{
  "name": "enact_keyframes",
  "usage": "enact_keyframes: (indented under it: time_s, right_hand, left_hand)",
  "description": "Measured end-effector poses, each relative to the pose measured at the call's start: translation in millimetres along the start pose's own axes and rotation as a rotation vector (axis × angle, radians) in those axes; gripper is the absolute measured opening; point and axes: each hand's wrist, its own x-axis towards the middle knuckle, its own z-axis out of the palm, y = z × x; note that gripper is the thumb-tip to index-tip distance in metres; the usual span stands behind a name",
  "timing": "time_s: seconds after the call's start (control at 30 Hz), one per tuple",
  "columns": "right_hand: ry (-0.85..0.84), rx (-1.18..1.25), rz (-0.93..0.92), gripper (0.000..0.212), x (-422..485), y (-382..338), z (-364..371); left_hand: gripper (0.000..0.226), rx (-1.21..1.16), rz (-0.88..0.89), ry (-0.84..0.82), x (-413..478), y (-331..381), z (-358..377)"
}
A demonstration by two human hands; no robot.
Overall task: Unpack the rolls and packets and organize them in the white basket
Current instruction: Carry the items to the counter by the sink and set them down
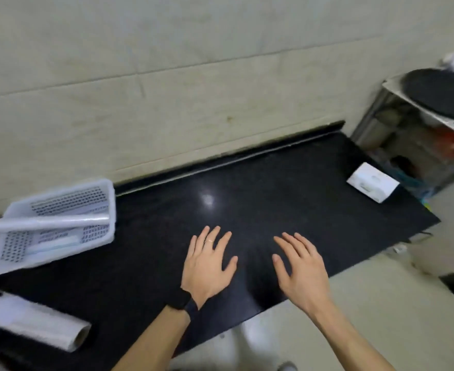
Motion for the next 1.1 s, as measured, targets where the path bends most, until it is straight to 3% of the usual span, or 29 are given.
enact_keyframes:
  time_s: [0.2, 0.5, 0.8, 1.1]
  right_hand:
    - [0.115, -0.035, 0.223, 0.044, -24.8, 147.3, -78.1]
    - [0.167, -0.032, 0.386, 0.042, -9.3, 262.2, -152.3]
    - [0.109, -0.036, 0.313, 0.043, 76.0, 349.2, -154.0]
    - [-0.272, -0.093, 0.289, 0.059, 181.7, 440.0, -108.1]
  left_hand:
    - [0.058, 0.014, 0.186, -0.055, 60.1, 156.4, 38.6]
    - [0.05, -0.008, 0.348, -0.051, 141.1, 303.1, 69.3]
    - [0.049, 0.034, 0.262, -0.11, 222.5, 344.6, 123.0]
    - [0.057, -0.059, 0.011, -0.314, 274.5, 346.4, 198.7]
